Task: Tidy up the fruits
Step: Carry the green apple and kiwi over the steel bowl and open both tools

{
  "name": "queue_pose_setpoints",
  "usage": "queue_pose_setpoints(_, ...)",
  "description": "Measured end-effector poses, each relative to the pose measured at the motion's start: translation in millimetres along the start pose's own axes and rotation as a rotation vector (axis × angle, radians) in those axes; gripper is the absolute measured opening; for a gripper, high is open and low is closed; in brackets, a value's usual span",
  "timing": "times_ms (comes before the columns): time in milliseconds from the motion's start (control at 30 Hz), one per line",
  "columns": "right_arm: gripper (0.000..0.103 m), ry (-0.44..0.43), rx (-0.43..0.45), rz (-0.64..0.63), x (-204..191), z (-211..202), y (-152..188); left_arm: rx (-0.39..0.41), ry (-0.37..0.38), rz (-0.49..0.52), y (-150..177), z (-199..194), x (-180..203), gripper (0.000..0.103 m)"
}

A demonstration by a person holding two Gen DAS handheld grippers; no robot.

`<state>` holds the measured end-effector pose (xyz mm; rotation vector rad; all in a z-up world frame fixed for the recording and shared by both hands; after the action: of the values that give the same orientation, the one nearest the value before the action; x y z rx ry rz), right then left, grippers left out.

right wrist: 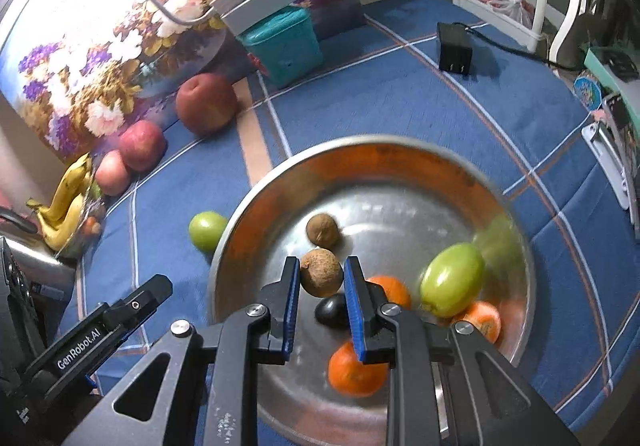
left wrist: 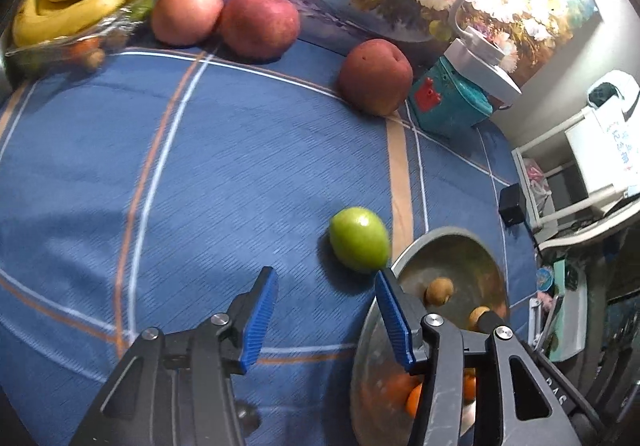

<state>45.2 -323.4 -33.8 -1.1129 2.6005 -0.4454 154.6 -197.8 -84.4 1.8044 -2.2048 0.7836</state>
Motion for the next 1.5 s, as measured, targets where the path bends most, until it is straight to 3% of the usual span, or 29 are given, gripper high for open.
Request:
queue_pose_setpoints(400, 0.023, -0.016, 0.033, 0.067, 22, 2, -35, -0.059, 0.018, -0.075, -16, 43, 16, 0.055)
queue_pose_setpoints(567, 0.023, -0.025, 0.028, 0.084, 25, 5, -40, -0.069, 0.028, -0.121, -15, 55, 15, 0.052)
queue_pose_setpoints(633, 0.023, -0.027, 0.024, 0.090, 26, 5, -39, -0.061, 0.023, -0.134, -16, 55, 14, 0.044)
queue_pose_setpoints(700, 0.023, -0.033, 0.025, 0.091, 25, 5, -39, -0.060, 0.025, -0.143, -16, 55, 13, 0.044)
queue_pose_setpoints(867, 0.023, -0.043, 0.003, 0.087, 24, 12, -34, -0.025, -0.016, -0.122, -21, 47, 8, 0.043)
queue_pose_setpoints(1100, 0.023, -0.033, -0.030, 0.110, 32, 22, -27, 0.035, -0.009, -0.068, -26, 18, 17, 0.043)
queue_pose_setpoints(1500, 0.023, -0.008, -0.055, 0.117, 38, 26, -22, -0.016, -0.019, 0.089, 13, 16, 47, 0.043)
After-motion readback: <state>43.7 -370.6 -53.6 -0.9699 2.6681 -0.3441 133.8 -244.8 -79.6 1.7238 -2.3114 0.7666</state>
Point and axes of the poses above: each gripper's, at about its wrist camera, not at the fingertips, and z roughly the way its jaws point, x to its right, y to its underside, the point moved 8 cm from there along z, roughly the way its jaws point
